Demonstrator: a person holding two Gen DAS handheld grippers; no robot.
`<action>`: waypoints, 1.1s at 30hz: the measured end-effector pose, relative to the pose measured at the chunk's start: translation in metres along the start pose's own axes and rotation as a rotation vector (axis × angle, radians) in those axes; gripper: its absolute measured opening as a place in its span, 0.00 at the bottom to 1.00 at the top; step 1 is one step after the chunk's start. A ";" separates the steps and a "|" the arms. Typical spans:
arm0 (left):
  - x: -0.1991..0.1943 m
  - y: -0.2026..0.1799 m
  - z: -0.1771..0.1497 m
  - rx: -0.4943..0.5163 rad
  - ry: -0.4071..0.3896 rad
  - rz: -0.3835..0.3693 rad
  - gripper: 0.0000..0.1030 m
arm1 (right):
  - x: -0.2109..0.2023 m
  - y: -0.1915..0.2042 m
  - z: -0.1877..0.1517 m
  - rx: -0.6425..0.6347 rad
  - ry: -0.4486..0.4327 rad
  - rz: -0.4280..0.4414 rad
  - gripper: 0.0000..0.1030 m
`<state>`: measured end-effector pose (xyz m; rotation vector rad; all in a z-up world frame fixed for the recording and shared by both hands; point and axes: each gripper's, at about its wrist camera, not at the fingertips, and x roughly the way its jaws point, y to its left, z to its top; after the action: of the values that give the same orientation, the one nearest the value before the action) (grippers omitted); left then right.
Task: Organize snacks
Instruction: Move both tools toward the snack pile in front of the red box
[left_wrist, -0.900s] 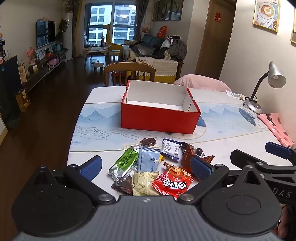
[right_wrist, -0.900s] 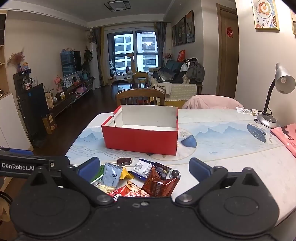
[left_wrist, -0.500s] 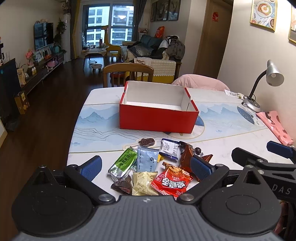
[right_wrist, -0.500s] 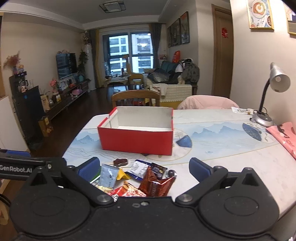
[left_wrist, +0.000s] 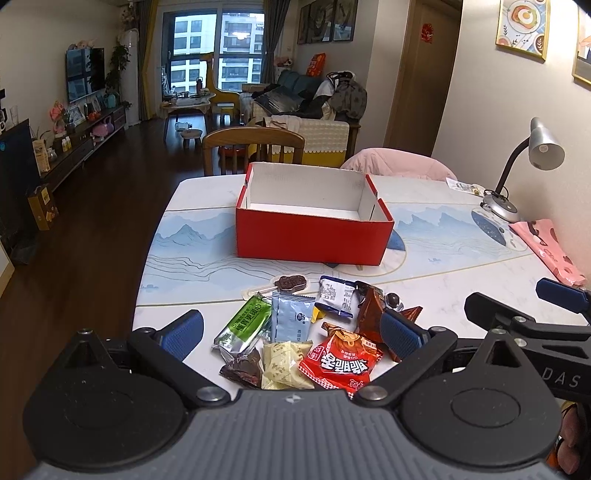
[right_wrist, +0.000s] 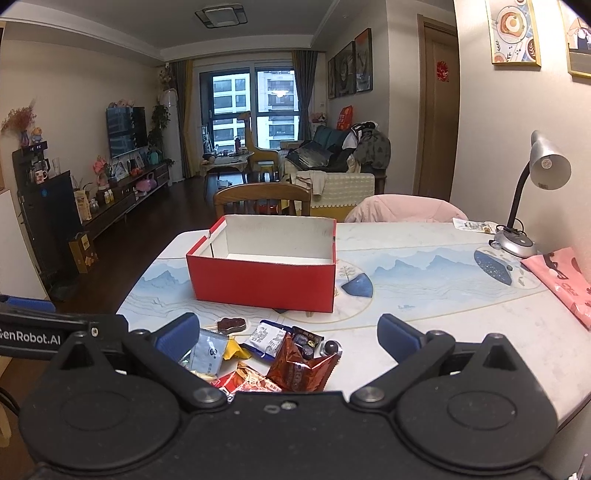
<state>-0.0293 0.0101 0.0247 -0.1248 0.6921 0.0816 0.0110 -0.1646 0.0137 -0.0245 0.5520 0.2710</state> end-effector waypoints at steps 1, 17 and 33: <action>0.000 0.000 0.000 0.001 0.000 0.001 1.00 | 0.000 -0.001 0.000 0.003 -0.009 0.002 1.00; 0.008 0.003 -0.003 -0.016 0.034 -0.013 1.00 | 0.010 -0.005 0.000 0.010 0.038 0.012 1.00; 0.056 0.018 -0.019 -0.026 0.115 0.029 1.00 | 0.056 -0.033 -0.027 -0.018 0.134 0.026 0.97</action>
<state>-0.0006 0.0271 -0.0266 -0.1455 0.8082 0.1116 0.0511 -0.1849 -0.0399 -0.0537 0.6836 0.3010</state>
